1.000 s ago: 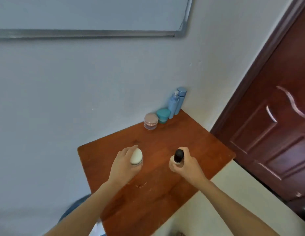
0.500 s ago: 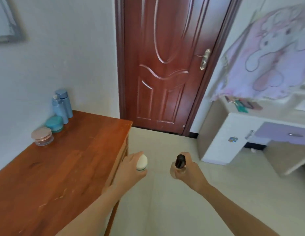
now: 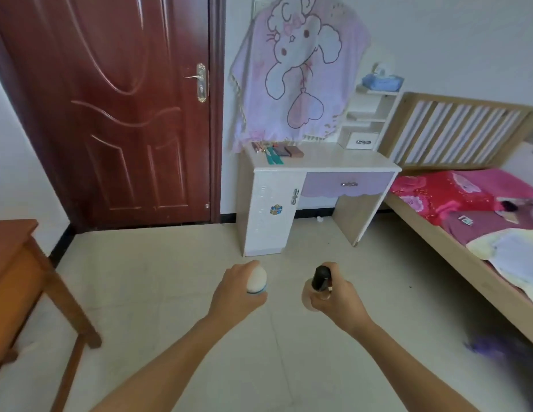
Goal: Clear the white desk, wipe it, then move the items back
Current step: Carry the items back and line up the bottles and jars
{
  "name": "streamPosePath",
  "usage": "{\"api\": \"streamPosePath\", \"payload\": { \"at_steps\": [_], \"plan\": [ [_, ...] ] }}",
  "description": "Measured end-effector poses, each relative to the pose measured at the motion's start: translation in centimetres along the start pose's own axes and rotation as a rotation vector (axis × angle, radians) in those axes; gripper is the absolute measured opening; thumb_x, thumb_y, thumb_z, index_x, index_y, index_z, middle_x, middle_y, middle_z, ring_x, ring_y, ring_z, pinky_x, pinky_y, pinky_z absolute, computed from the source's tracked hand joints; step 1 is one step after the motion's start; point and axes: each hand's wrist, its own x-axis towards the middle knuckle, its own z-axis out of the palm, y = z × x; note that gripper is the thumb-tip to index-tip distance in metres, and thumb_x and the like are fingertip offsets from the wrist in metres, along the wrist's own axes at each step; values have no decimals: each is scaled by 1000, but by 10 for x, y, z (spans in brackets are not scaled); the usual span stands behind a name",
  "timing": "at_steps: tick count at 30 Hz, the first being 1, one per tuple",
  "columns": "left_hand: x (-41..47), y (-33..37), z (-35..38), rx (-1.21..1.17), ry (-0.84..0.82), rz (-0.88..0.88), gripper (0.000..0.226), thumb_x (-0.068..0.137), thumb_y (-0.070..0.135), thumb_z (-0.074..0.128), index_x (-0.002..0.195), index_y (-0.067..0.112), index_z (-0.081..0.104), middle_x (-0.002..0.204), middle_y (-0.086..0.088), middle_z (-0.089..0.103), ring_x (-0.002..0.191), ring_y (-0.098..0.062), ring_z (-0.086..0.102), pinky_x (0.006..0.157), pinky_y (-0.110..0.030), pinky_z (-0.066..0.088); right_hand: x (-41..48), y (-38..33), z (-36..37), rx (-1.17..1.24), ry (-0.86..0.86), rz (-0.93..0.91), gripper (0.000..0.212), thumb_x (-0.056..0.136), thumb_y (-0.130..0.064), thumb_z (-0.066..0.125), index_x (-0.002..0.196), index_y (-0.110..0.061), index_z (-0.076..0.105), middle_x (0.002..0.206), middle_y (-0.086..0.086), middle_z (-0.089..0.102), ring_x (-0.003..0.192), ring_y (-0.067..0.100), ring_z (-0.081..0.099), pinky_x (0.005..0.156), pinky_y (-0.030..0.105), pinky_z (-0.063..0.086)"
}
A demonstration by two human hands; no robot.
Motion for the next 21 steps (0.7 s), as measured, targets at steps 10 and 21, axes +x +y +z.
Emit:
{"api": "streamPosePath", "payload": {
  "at_steps": [10, 21],
  "plan": [
    [72, 46, 72, -39, -2, 34, 62, 74, 34, 70, 129, 28, 44, 121, 6, 49, 106, -9, 42, 83, -21, 33, 48, 72, -64, 40, 59, 52, 28, 81, -9, 59, 95, -20, 37, 67, -5, 50, 62, 21, 47, 49, 14, 36],
    [243, 89, 128, -103, -24, 69, 56, 74, 31, 70, 124, 27, 47, 110, 4, 49, 101, -12, 43, 80, -24, 34, 181, 121, -141, -5, 212, 108, 32, 78, -10, 63, 92, -22, 36, 63, -9, 48, 63, 21, 46, 52, 16, 38]
  ]
}}
